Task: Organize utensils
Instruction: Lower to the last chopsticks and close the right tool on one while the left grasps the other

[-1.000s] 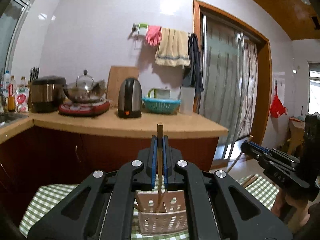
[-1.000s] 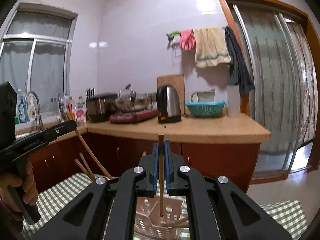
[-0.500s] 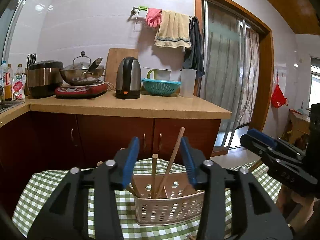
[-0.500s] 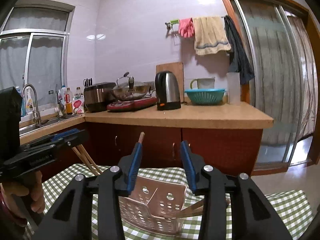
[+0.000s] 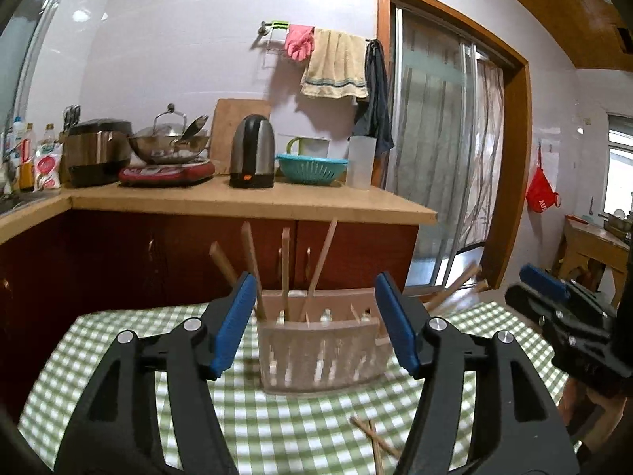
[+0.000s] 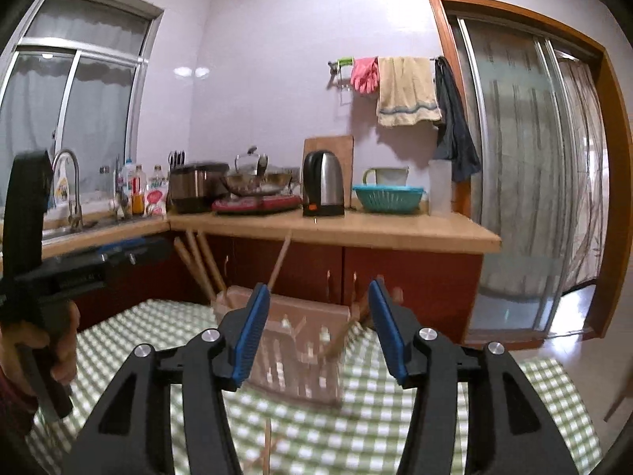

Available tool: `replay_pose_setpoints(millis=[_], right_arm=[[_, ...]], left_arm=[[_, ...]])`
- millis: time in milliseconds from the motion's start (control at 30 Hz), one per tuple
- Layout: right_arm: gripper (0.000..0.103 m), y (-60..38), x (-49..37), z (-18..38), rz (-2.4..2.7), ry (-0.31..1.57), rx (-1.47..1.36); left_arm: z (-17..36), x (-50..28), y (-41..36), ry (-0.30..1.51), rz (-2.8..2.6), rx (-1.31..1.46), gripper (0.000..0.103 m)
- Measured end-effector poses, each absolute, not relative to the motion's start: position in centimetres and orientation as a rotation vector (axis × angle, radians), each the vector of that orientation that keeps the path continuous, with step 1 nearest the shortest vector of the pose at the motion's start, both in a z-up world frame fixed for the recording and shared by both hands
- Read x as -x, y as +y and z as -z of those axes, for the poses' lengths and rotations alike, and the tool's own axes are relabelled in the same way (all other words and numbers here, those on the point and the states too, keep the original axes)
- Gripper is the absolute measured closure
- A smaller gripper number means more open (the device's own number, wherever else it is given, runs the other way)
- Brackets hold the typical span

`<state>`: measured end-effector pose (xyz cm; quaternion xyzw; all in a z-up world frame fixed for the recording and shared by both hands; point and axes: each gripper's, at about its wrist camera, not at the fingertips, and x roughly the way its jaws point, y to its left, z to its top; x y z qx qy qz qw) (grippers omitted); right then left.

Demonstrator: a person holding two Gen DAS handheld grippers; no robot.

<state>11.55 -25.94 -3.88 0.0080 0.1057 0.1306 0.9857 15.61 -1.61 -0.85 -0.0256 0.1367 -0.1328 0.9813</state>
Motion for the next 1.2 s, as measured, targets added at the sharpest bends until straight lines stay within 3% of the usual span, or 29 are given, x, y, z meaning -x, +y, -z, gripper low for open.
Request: replay_pose_setpoints(millis=[733, 1100, 1200], right_arm=[[0.056, -25.7, -3.0, 16.5, -0.331, 0.456, 0.019], [0.071, -24.6, -3.2, 19.8, -0.383, 0.575, 0.067], [0.084, -24.3, -3.5, 20.3, -0.389, 0.605, 0.078]], left_arm=[[12.2, -5.6, -1.1, 0.493, 0.154, 0.051, 0.042], [16.2, -3.9, -2.7, 0.587, 0.19, 0.056, 0.044], [16.8, -3.7, -3.5, 0.603, 0.211, 0.048, 0.046]])
